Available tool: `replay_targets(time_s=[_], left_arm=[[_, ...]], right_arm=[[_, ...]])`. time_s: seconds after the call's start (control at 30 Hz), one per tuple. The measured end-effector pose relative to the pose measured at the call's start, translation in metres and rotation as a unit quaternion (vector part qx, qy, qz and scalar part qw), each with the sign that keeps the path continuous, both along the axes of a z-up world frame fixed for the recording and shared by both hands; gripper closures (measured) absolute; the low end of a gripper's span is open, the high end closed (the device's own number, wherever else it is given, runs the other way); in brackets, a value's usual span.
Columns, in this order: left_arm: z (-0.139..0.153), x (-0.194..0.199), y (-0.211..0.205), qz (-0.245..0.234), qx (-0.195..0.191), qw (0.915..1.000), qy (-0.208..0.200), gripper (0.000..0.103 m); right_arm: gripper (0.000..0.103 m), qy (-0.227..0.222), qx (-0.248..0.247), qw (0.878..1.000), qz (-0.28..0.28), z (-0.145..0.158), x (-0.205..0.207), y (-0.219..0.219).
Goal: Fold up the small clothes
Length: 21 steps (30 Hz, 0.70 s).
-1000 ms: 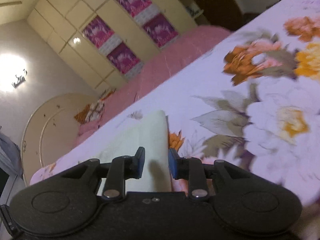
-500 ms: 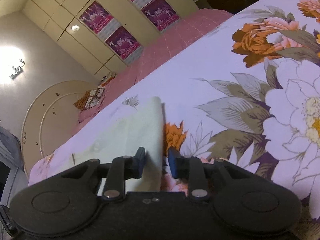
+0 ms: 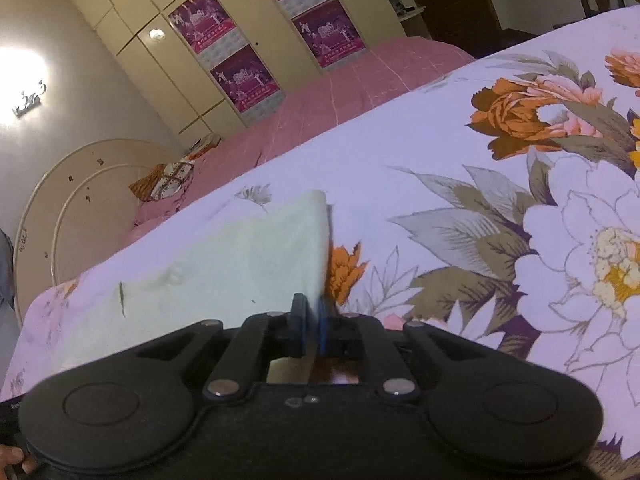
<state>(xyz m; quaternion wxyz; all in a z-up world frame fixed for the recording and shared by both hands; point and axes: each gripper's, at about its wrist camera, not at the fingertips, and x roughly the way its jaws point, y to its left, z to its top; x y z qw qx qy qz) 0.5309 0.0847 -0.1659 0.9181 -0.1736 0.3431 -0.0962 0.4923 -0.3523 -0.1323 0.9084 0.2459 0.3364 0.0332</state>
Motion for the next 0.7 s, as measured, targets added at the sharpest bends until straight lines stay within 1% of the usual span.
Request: replay_targets(time_s=[0.03, 0.07, 0.1, 0.13, 0.17, 0.2, 0.23, 0.27, 0.3, 0.37, 0.4, 0.43, 0.47, 0.5, 0.57, 0.6, 0.63, 0.67, 0.7], left_arm=[[0.002, 0.0, 0.001, 0.0, -0.001, 1.0, 0.001, 0.097], [0.004, 0.0, 0.002, 0.004, 0.0, 1.0, 0.003, 0.096], [0.007, -0.003, 0.004, 0.013, 0.005, 0.9999, 0.002, 0.093], [0.012, -0.008, 0.007, 0.034, 0.016, 0.9992, -0.009, 0.085], [0.019, -0.015, 0.011, 0.059, 0.027, 0.9975, -0.028, 0.079], [0.025, -0.02, 0.014, 0.076, 0.033, 0.9956, -0.044, 0.063], [0.03, -0.024, 0.015, 0.084, 0.034, 0.9942, -0.059, 0.058], [0.032, -0.023, 0.014, 0.077, 0.022, 0.9946, -0.065, 0.058], [0.032, -0.019, 0.01, 0.058, 0.007, 0.9966, -0.059, 0.058], [0.026, -0.007, -0.006, 0.009, -0.012, 0.9992, -0.038, 0.058], [0.022, -0.002, -0.015, -0.005, -0.009, 0.9995, -0.031, 0.058], [0.016, 0.004, -0.024, -0.018, 0.001, 0.9997, -0.018, 0.056], [0.007, 0.009, -0.032, -0.03, 0.015, 0.9994, 0.001, 0.055], [0.005, 0.007, -0.037, -0.027, 0.03, 0.999, -0.018, 0.055], [0.006, 0.007, -0.039, -0.025, 0.03, 0.9991, -0.017, 0.053], [0.006, 0.007, -0.038, -0.024, 0.026, 0.9993, -0.015, 0.053], [0.006, 0.007, -0.035, -0.023, 0.018, 0.9995, -0.013, 0.053], [0.006, 0.007, -0.032, -0.022, 0.008, 0.9996, -0.012, 0.053], [0.004, 0.007, -0.029, -0.022, -0.004, 0.9997, -0.013, 0.053]], right_arm=[[0.097, 0.001, 0.001, 1.0, -0.001, 0.0, 0.001, -0.001], [0.094, 0.002, 0.005, 1.0, -0.003, 0.001, 0.001, -0.001], [0.091, 0.0, 0.01, 1.0, -0.005, 0.002, 0.002, -0.003], [0.082, -0.006, 0.006, 1.0, -0.014, 0.005, 0.001, -0.004], [0.074, -0.016, -0.004, 1.0, -0.022, 0.01, -0.001, -0.004], [0.075, -0.028, -0.01, 0.999, -0.023, 0.015, -0.003, -0.003], [0.08, -0.038, -0.012, 0.999, -0.018, 0.02, -0.002, -0.003], [0.082, -0.048, -0.021, 0.999, -0.009, 0.025, 0.0, 0.001], [0.082, -0.057, -0.035, 0.998, 0.005, 0.03, 0.005, 0.009], [0.083, -0.062, -0.058, 0.996, 0.034, 0.034, 0.021, 0.029], [0.083, -0.062, -0.062, 0.995, 0.046, 0.035, 0.03, 0.039], [0.083, -0.062, -0.062, 0.994, 0.058, 0.034, 0.04, 0.051], [0.083, -0.061, -0.062, 0.994, 0.066, 0.032, 0.051, 0.062], [0.083, -0.059, -0.064, 0.994, 0.07, 0.03, 0.06, 0.069], [0.082, -0.04, -0.055, 0.995, 0.077, 0.023, 0.082, 0.079], [0.08, -0.004, -0.05, 0.995, 0.086, 0.015, 0.096, 0.082], [0.082, 0.03, -0.046, 0.994, 0.096, 0.006, 0.104, 0.084], [0.083, 0.019, -0.06, 0.993, 0.1, 0.011, 0.102, 0.088], [0.082, 0.019, -0.07, 0.992, 0.105, 0.016, 0.101, 0.091]])
